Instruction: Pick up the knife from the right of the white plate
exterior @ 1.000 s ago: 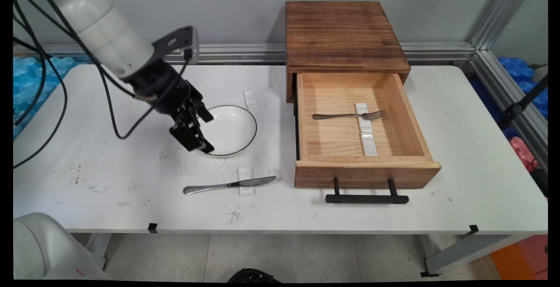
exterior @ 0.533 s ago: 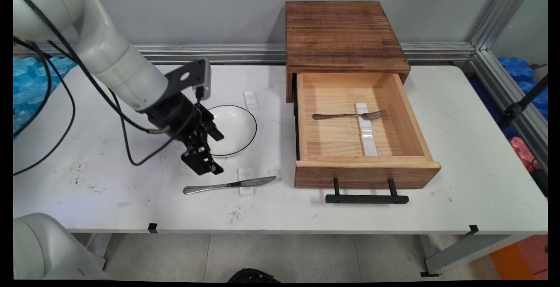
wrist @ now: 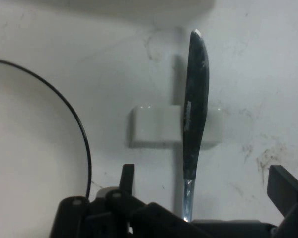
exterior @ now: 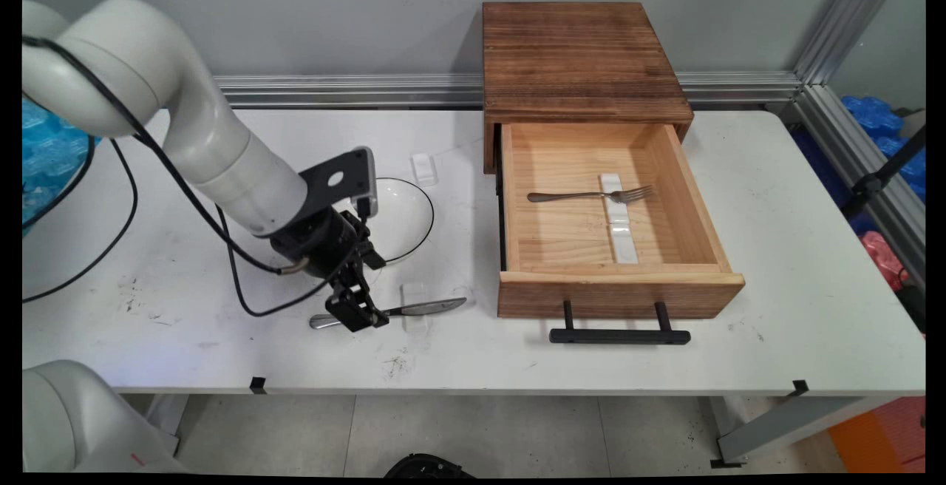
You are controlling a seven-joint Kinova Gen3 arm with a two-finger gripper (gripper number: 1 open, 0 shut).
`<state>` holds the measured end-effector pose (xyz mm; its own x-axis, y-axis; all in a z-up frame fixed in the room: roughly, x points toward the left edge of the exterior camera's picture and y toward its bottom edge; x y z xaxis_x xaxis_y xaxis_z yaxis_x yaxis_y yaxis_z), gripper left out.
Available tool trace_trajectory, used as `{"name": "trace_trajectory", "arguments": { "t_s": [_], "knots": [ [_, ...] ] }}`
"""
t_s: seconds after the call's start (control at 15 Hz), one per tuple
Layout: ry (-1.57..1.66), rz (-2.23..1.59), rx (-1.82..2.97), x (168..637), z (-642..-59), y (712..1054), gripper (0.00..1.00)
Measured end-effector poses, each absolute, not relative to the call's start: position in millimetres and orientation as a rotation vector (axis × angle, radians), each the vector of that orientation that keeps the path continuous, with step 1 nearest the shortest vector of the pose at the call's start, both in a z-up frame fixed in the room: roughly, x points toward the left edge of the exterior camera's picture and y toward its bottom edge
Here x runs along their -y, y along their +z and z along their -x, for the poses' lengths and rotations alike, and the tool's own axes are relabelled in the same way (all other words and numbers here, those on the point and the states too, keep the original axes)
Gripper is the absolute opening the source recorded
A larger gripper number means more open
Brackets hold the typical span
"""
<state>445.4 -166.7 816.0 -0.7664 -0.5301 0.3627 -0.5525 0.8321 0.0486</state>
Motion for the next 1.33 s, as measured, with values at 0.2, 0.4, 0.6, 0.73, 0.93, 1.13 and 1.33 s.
{"name": "trace_trajectory", "arguments": {
  "t_s": [0.2, 0.4, 0.6, 0.73, 0.93, 1.13, 1.33],
  "knots": [
    [0.102, -0.825, 2.665, 163, -440, 807, 1.00],
    [0.118, -0.824, 2.682, 160, -437, 800, 1.00],
    [0.128, -0.807, 2.697, 158, -436, 794, 1.00],
    [0.134, -0.789, 2.707, 157, -435, 792, 1.00],
    [0.144, -0.761, 2.721, 155, -434, 788, 1.00],
    [0.151, -0.748, 2.730, 154, -435, 785, 1.00],
    [0.163, -0.741, 2.738, 155, -437, 781, 1.00]
  ]
}}
